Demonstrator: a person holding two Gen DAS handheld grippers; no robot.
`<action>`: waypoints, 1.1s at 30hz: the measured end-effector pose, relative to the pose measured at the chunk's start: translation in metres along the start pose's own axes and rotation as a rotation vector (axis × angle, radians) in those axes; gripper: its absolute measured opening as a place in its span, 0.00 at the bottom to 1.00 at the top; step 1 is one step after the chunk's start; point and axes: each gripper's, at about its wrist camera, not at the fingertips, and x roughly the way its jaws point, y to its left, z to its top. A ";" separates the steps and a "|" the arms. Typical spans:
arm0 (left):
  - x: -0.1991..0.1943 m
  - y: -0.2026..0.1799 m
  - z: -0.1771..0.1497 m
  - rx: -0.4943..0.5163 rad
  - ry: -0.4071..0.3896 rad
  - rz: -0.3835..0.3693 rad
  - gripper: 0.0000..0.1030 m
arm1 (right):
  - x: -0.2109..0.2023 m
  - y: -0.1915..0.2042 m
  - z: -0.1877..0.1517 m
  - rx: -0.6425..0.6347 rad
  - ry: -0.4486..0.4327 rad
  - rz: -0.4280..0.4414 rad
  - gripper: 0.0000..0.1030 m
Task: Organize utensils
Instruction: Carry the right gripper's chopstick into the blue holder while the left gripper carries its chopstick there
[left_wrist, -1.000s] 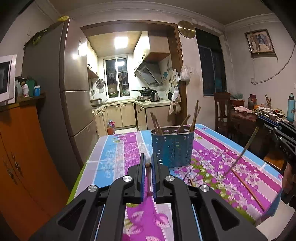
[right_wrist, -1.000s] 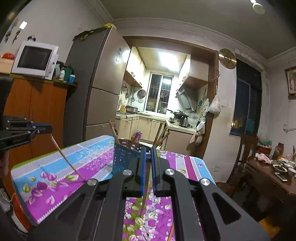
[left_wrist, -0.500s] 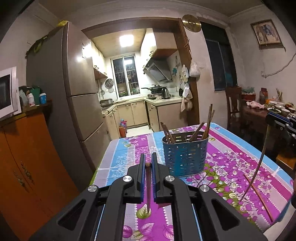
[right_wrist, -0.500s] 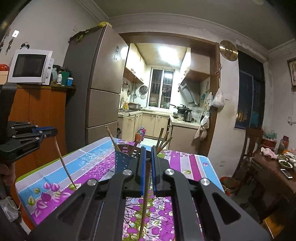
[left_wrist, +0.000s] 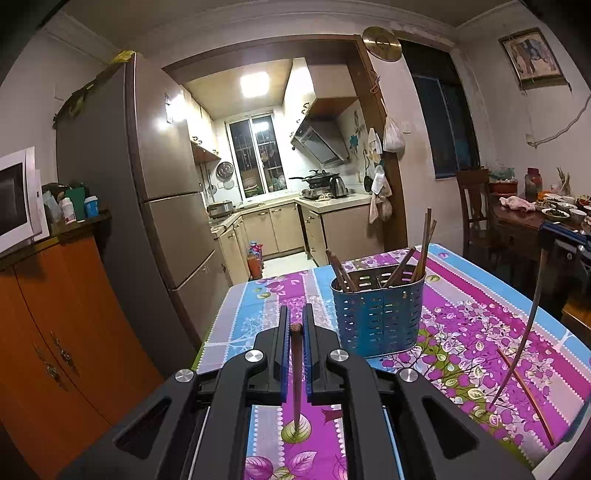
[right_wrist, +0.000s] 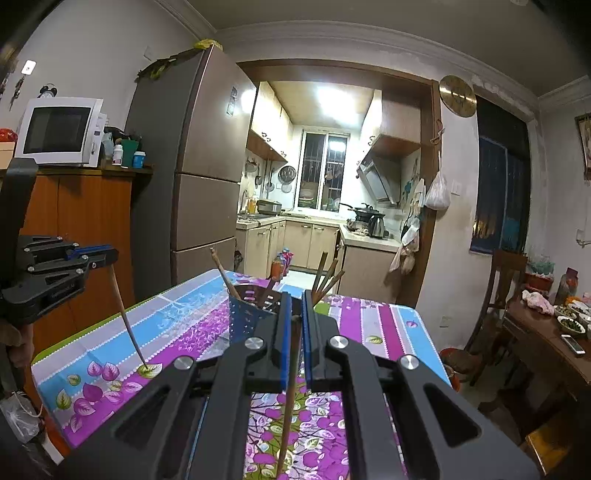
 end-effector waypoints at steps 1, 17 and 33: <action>0.000 0.000 0.000 0.001 0.000 0.000 0.07 | 0.000 -0.001 0.002 -0.001 -0.004 0.000 0.04; -0.002 -0.003 0.006 0.021 -0.009 0.018 0.07 | -0.007 -0.002 0.016 -0.023 -0.055 0.010 0.04; 0.010 0.014 0.109 -0.094 -0.107 -0.272 0.07 | 0.010 -0.016 0.101 -0.009 -0.222 0.036 0.04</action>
